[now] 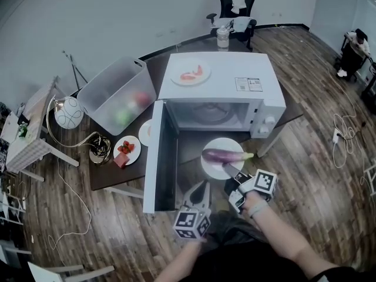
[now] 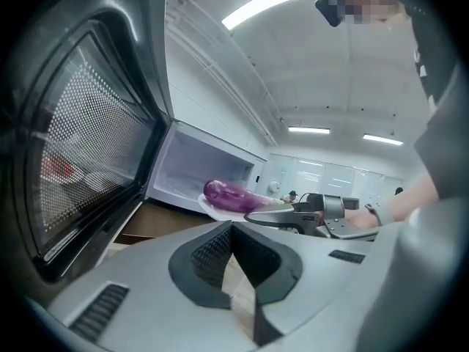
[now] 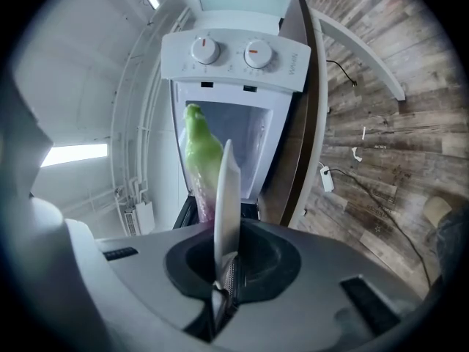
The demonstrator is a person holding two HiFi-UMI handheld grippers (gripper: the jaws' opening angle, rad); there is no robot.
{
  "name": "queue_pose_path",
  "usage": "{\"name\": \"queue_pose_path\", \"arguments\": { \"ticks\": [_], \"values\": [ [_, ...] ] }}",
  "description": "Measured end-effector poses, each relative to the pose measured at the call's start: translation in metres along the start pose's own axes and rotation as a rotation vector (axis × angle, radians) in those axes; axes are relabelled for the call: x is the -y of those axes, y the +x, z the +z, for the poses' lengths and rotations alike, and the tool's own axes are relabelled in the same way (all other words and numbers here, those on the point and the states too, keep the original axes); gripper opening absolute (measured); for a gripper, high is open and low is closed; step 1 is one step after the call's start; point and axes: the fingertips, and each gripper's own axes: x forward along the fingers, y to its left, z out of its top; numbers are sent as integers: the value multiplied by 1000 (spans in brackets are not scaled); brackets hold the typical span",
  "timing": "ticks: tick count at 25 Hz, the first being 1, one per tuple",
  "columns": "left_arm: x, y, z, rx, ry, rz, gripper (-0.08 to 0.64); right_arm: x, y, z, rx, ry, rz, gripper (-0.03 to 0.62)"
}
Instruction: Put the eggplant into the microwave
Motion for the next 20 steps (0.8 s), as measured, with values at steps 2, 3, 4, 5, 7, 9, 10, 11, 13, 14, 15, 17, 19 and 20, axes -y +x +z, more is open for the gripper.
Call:
{"name": "queue_pose_path", "arguments": {
  "ticks": [2,3,4,5,7,9,10,11,13,14,15,17,19,20],
  "values": [
    [-3,6,2,3,-1,2,0,3,7,6,-2,5,-1,12],
    [-5,8,2,3,-3,5,0,4,11,8,-4,7,3,12],
    [-7,11,2,3,-5,6,0,4,14,10,-6,7,6,12],
    [-9,14,2,3,-7,8,0,5,18,12,-8,7,8,12],
    [-13,19,2,1,-9,10,0,8,24,16,-12,10,8,12],
    [-17,25,1,-2,-7,14,0,11,30,19,-14,22,6,12],
    [-19,29,0,-3,-5,15,0,13,33,22,-13,26,5,12],
    [-21,33,0,-2,-3,17,0,15,36,25,-11,30,4,12],
    [-24,38,-1,1,-2,23,0,19,42,30,-7,39,-1,12],
    [-26,40,-2,3,-2,25,0,20,44,32,-5,43,-4,12],
    [-28,41,-2,6,-2,28,0,22,46,34,-5,46,-7,12],
    [-33,45,-1,13,-3,34,0,24,52,39,-3,51,-4,13],
    [-37,49,-2,19,-7,40,0,25,57,45,5,63,1,12],
    [-39,51,-2,21,-9,43,0,25,60,48,10,70,1,13]
  ]
}}
